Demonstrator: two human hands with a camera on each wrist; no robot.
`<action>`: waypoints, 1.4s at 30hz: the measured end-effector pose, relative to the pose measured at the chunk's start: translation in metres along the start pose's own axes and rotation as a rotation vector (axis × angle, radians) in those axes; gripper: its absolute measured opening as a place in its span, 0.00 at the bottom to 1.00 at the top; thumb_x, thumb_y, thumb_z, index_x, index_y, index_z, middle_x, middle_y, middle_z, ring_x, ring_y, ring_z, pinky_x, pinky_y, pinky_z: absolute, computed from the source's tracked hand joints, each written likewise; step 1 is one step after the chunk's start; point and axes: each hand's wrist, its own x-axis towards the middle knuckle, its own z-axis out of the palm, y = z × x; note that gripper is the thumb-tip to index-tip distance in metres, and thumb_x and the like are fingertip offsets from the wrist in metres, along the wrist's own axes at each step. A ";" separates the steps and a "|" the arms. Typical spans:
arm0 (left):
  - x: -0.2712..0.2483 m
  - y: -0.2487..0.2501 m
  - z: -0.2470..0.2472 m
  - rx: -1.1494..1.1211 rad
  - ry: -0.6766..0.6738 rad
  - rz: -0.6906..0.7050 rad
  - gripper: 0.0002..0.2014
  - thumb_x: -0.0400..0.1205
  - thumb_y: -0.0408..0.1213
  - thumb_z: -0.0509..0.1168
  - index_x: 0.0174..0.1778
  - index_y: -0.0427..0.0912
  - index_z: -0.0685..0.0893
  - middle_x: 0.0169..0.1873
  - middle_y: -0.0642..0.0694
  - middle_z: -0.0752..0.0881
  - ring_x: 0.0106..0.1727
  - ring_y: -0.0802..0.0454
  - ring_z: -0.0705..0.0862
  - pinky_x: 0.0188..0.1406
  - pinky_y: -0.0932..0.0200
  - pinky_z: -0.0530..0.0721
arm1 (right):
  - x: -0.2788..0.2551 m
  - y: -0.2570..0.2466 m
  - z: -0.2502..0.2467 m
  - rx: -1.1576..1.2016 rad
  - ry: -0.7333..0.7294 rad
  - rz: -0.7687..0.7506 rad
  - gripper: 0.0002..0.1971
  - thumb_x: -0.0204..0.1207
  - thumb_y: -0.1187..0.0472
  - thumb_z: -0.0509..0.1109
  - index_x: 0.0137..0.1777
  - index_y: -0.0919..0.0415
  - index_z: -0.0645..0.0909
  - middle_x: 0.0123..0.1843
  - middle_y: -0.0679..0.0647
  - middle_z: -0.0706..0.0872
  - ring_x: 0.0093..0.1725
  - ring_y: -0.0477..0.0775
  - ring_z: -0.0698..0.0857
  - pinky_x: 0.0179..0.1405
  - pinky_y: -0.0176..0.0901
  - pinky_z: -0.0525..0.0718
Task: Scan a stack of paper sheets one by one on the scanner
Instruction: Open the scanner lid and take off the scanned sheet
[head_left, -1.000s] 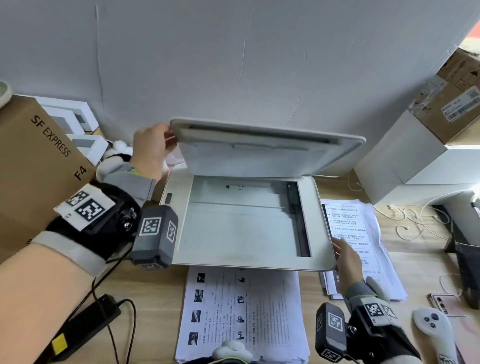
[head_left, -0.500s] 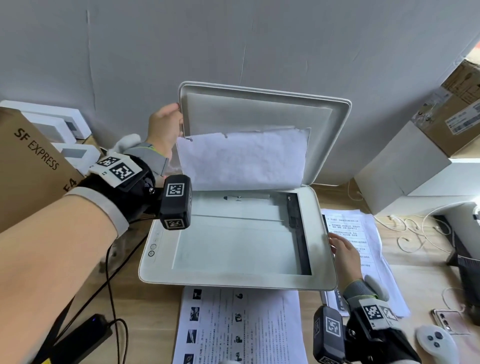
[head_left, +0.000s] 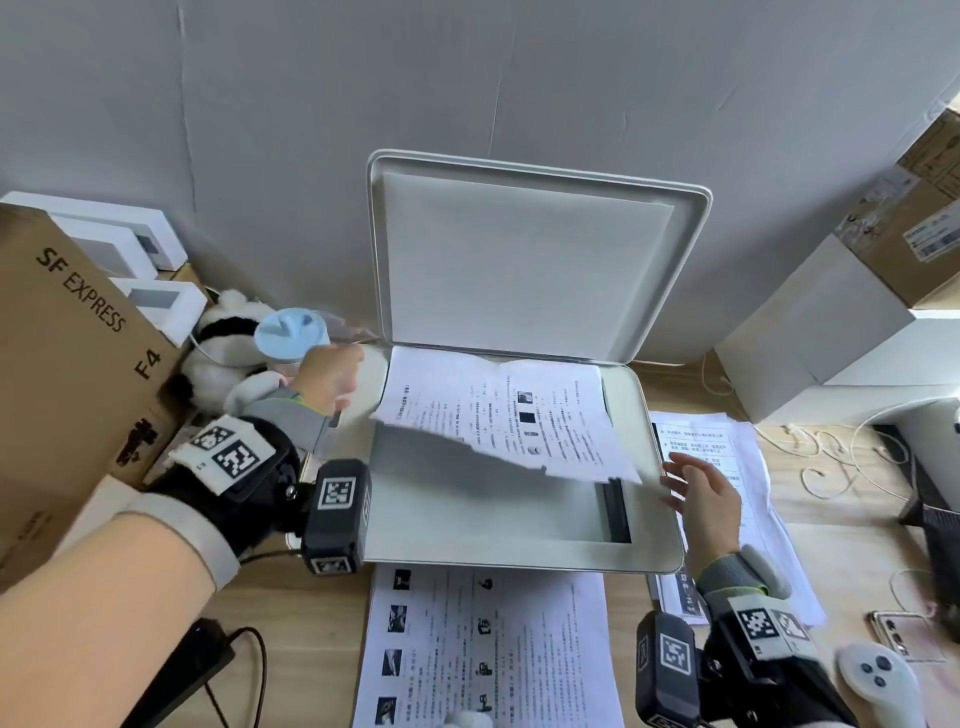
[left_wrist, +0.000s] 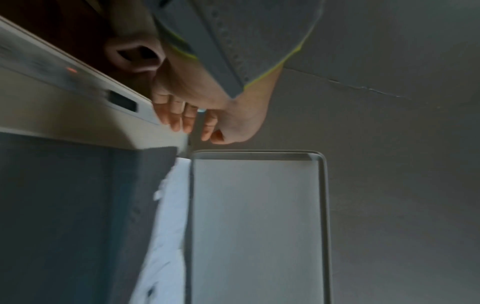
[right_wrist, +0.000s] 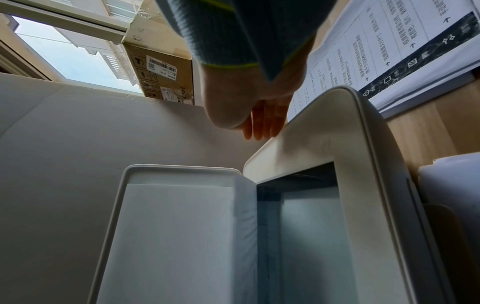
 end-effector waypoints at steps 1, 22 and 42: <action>-0.002 -0.012 0.000 0.011 -0.009 -0.010 0.17 0.83 0.38 0.59 0.66 0.38 0.77 0.38 0.46 0.77 0.41 0.48 0.78 0.50 0.51 0.78 | -0.002 -0.003 0.002 0.031 -0.048 0.036 0.13 0.81 0.70 0.54 0.51 0.62 0.81 0.45 0.59 0.84 0.40 0.57 0.83 0.31 0.36 0.84; -0.030 -0.099 -0.017 0.054 -0.329 0.051 0.15 0.82 0.21 0.58 0.61 0.32 0.83 0.54 0.40 0.87 0.54 0.44 0.85 0.53 0.61 0.81 | -0.025 -0.021 0.000 -0.079 -0.320 0.164 0.12 0.81 0.56 0.66 0.54 0.65 0.81 0.44 0.56 0.86 0.38 0.52 0.85 0.36 0.38 0.84; -0.069 -0.068 0.059 -0.147 -0.456 0.185 0.10 0.85 0.32 0.59 0.52 0.46 0.85 0.41 0.48 0.90 0.32 0.57 0.87 0.34 0.66 0.81 | -0.017 0.045 -0.110 -0.330 0.245 0.376 0.16 0.75 0.71 0.65 0.63 0.65 0.78 0.62 0.63 0.84 0.64 0.65 0.80 0.58 0.44 0.76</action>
